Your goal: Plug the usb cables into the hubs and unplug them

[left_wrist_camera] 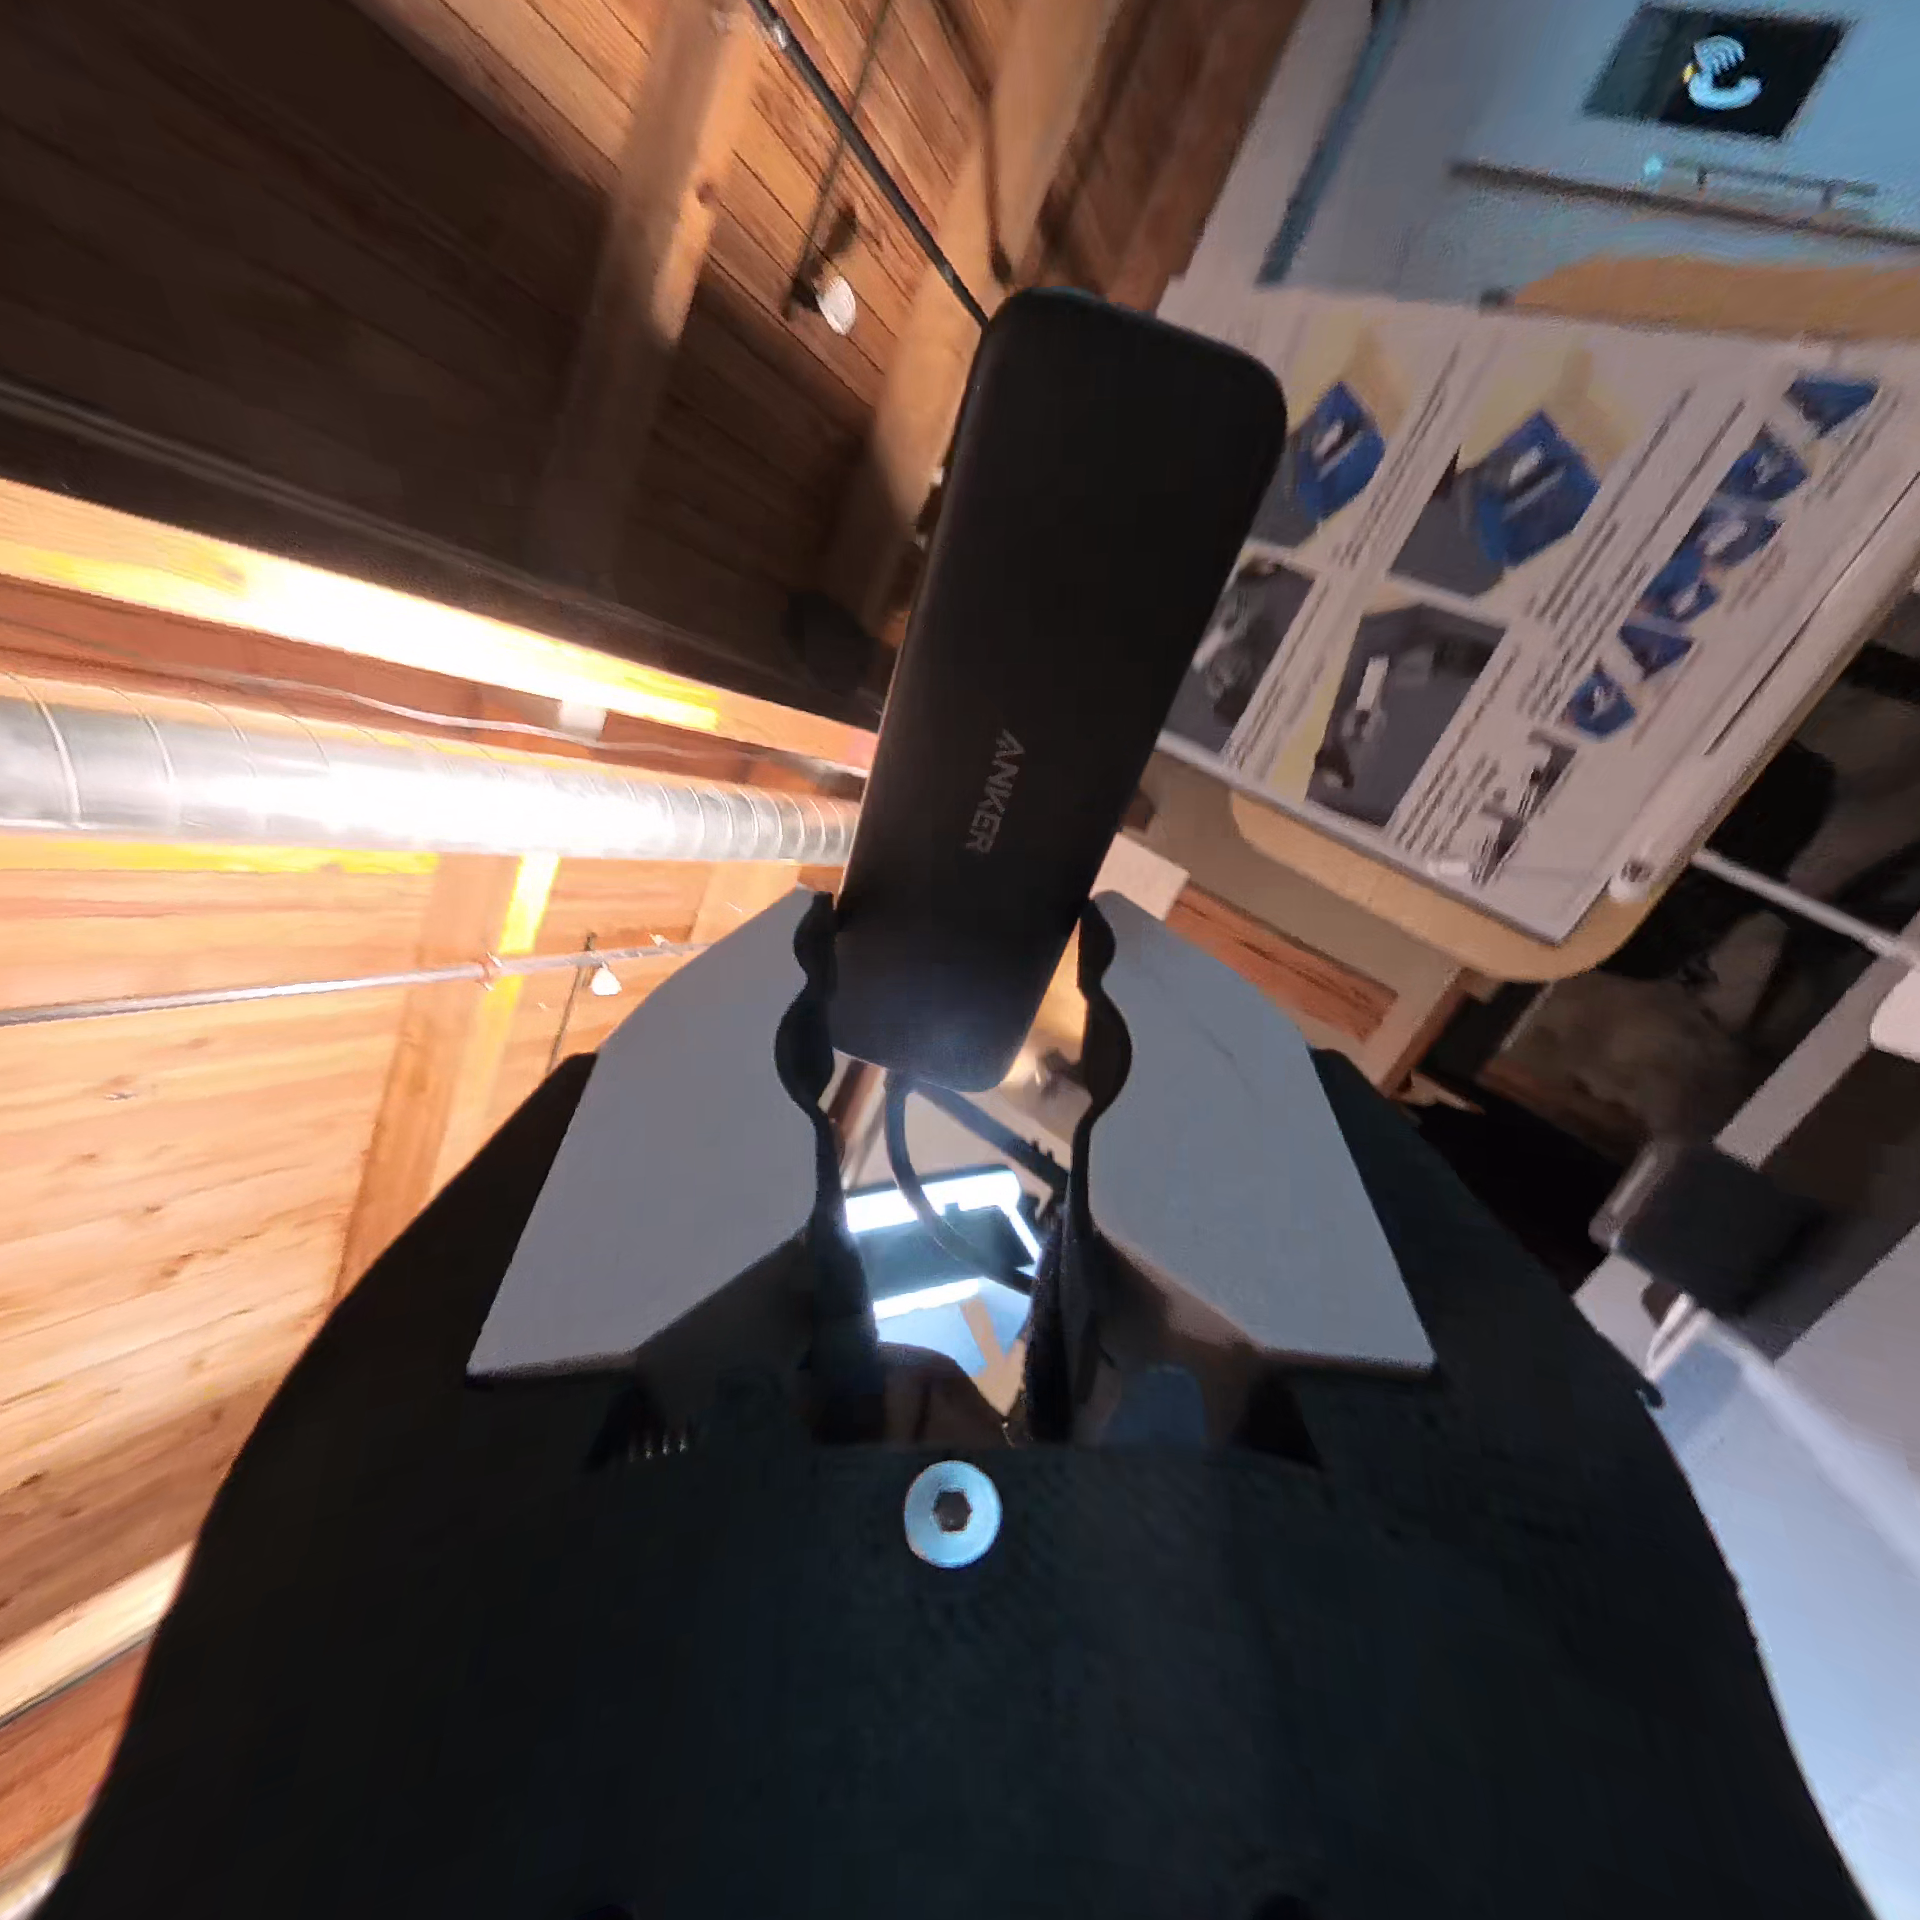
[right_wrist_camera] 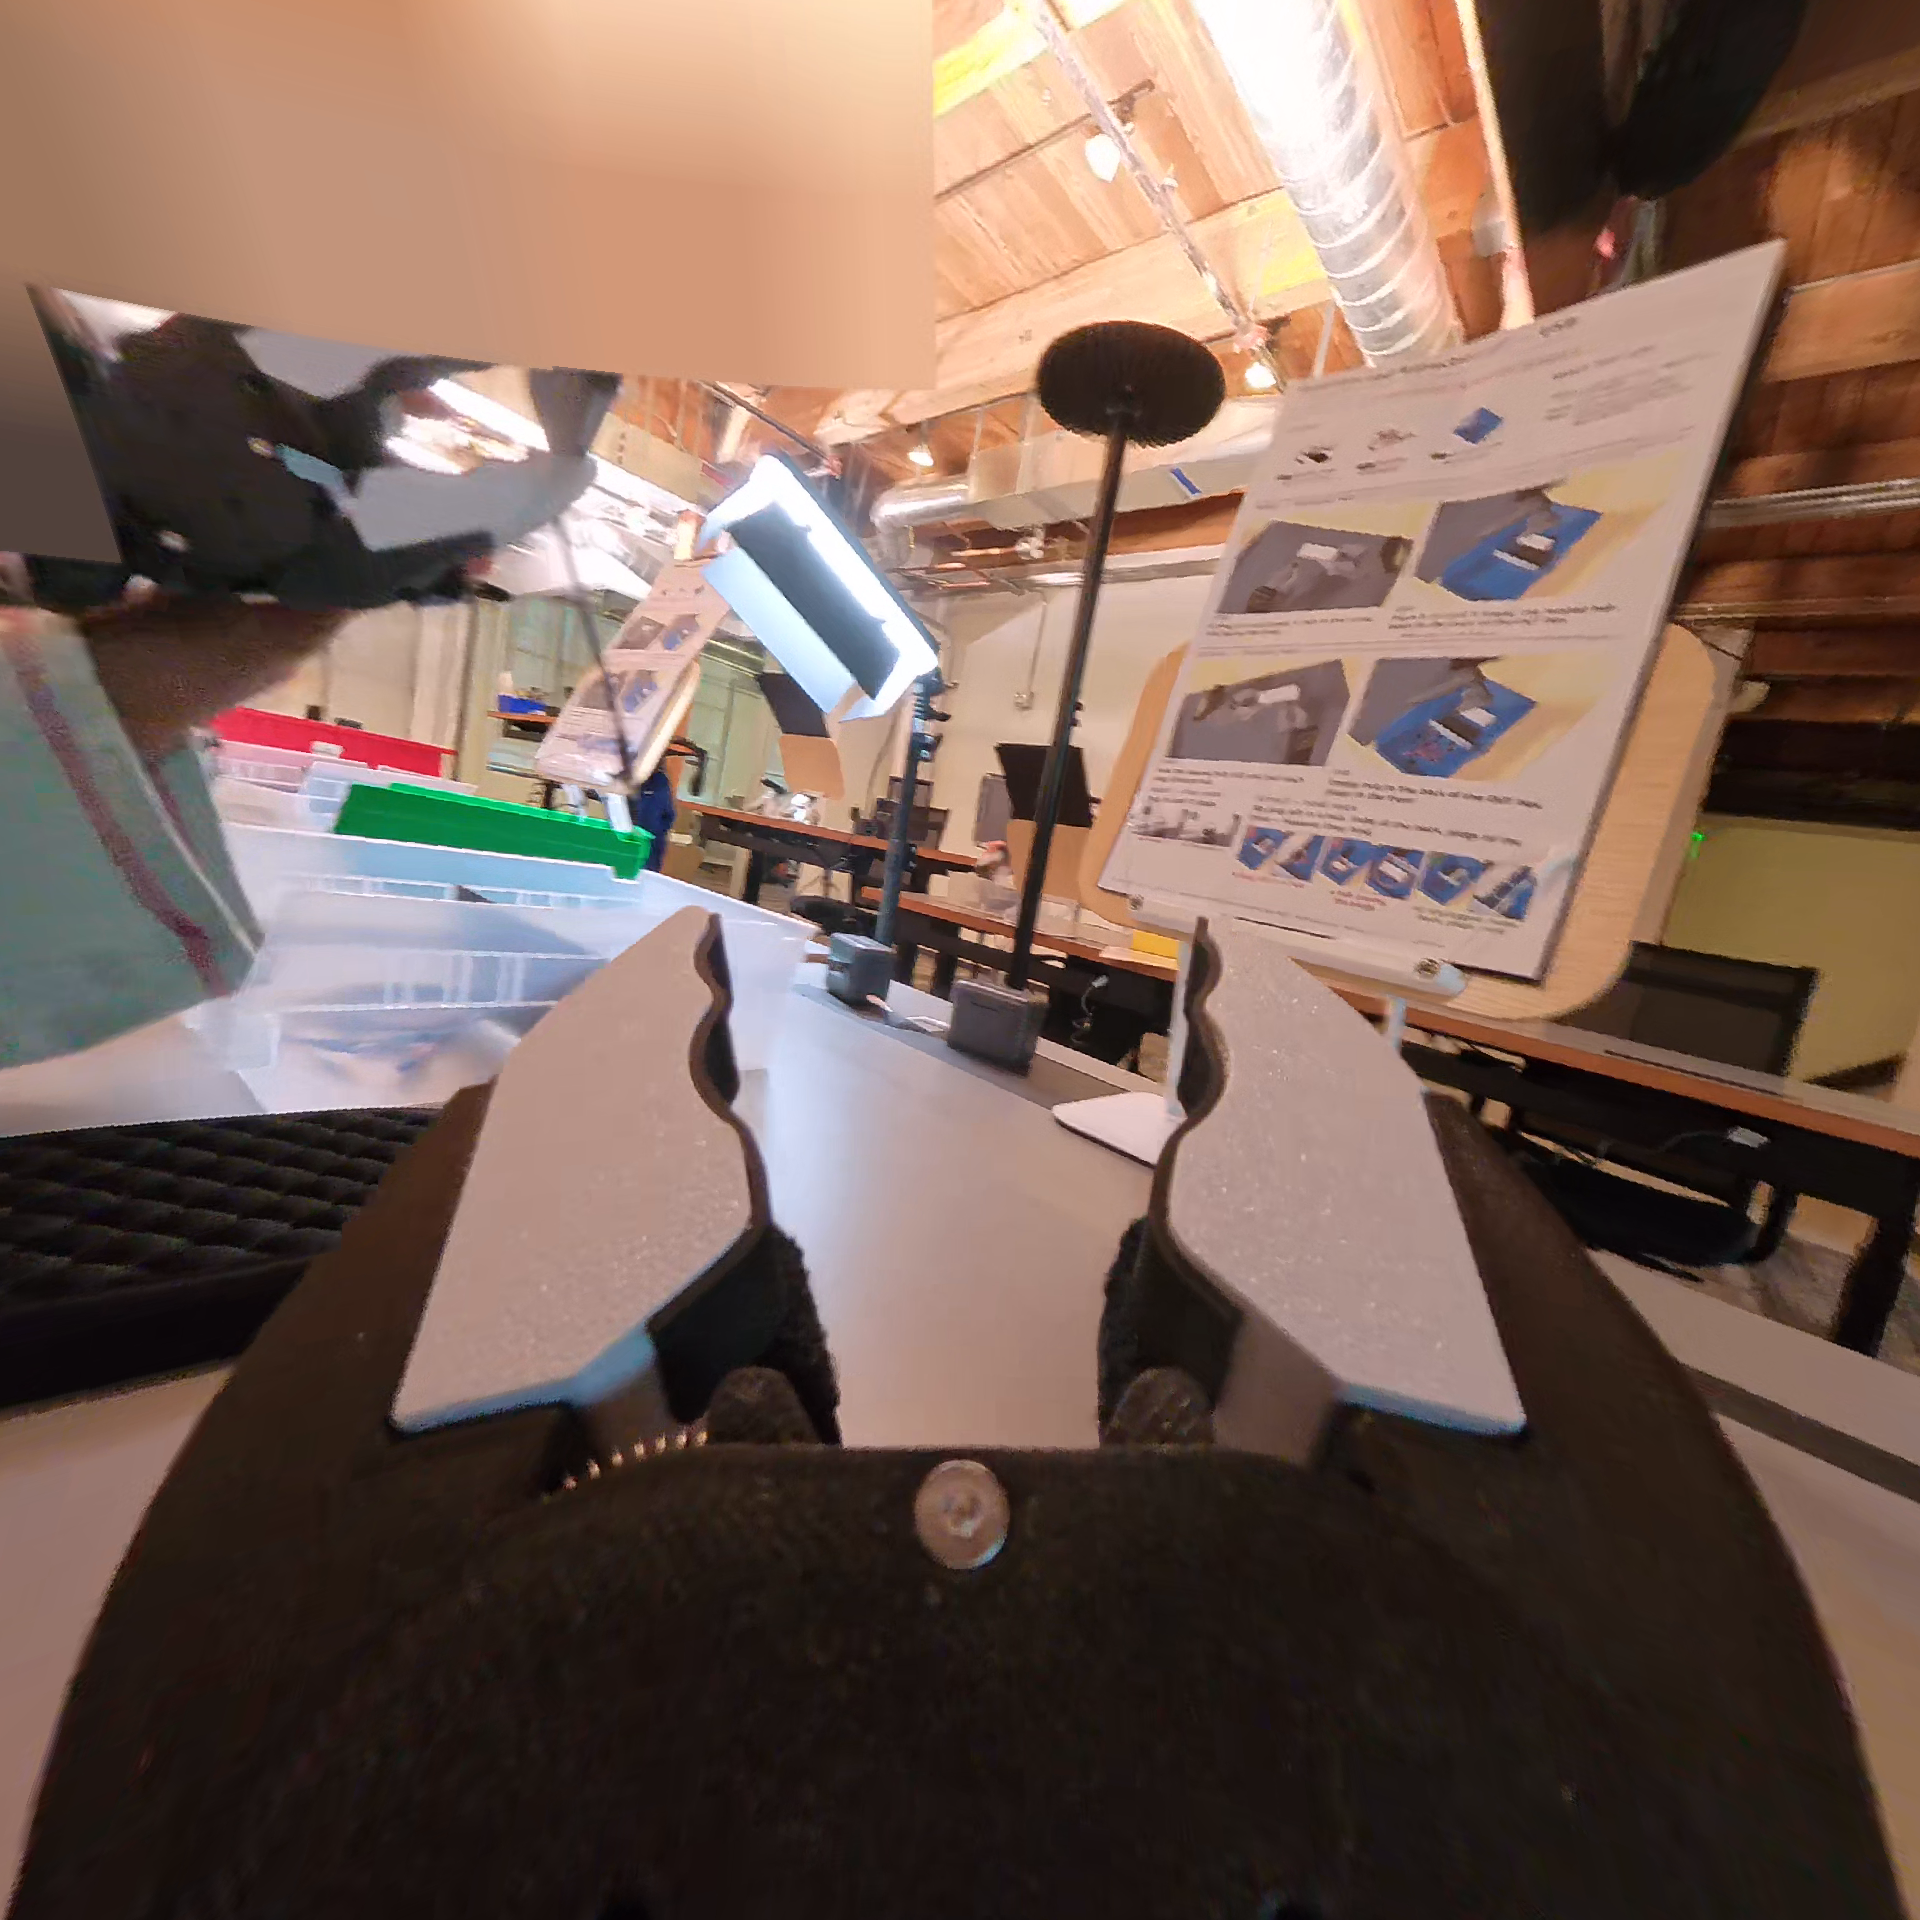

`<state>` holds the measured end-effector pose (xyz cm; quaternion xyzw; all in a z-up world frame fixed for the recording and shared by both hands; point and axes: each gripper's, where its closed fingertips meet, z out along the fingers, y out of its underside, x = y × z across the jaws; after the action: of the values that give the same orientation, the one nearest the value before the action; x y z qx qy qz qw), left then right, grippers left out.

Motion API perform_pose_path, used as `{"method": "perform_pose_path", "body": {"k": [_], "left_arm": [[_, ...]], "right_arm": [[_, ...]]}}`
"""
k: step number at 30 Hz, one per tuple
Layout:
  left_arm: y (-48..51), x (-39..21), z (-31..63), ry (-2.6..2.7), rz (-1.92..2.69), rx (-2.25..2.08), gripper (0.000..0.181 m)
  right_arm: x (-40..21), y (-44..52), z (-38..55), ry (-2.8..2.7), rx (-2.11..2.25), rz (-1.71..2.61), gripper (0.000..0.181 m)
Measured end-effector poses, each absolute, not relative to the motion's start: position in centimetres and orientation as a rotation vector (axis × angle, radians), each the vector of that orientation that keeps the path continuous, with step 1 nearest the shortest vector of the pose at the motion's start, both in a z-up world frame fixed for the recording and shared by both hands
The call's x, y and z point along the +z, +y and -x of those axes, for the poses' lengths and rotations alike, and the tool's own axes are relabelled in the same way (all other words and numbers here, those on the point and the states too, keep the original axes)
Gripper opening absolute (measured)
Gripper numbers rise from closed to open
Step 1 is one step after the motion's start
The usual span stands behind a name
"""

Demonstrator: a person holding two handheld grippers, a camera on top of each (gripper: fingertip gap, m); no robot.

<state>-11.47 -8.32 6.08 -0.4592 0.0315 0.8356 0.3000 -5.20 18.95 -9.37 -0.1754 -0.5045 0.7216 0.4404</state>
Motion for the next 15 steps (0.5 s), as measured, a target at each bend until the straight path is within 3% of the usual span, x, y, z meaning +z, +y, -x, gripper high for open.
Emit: {"method": "perform_pose_path", "body": {"k": [4,11,15], "left_arm": [[-2.4,3.2,9.2,0.216,1.184,2.266,0.045],[5.5,-3.0,6.3,0.334,1.198,2.165,0.045],[7.0,-4.9,5.9,0.341,1.240,2.093,0.044]], "right_arm": [[-8.7,16.7,3.2,-1.315,1.890,0.287,0.067],[-5.6,12.3,1.2,-1.367,1.955,0.136,0.069],[-5.5,10.4,1.9,-1.479,1.899,0.130,0.052]]}}
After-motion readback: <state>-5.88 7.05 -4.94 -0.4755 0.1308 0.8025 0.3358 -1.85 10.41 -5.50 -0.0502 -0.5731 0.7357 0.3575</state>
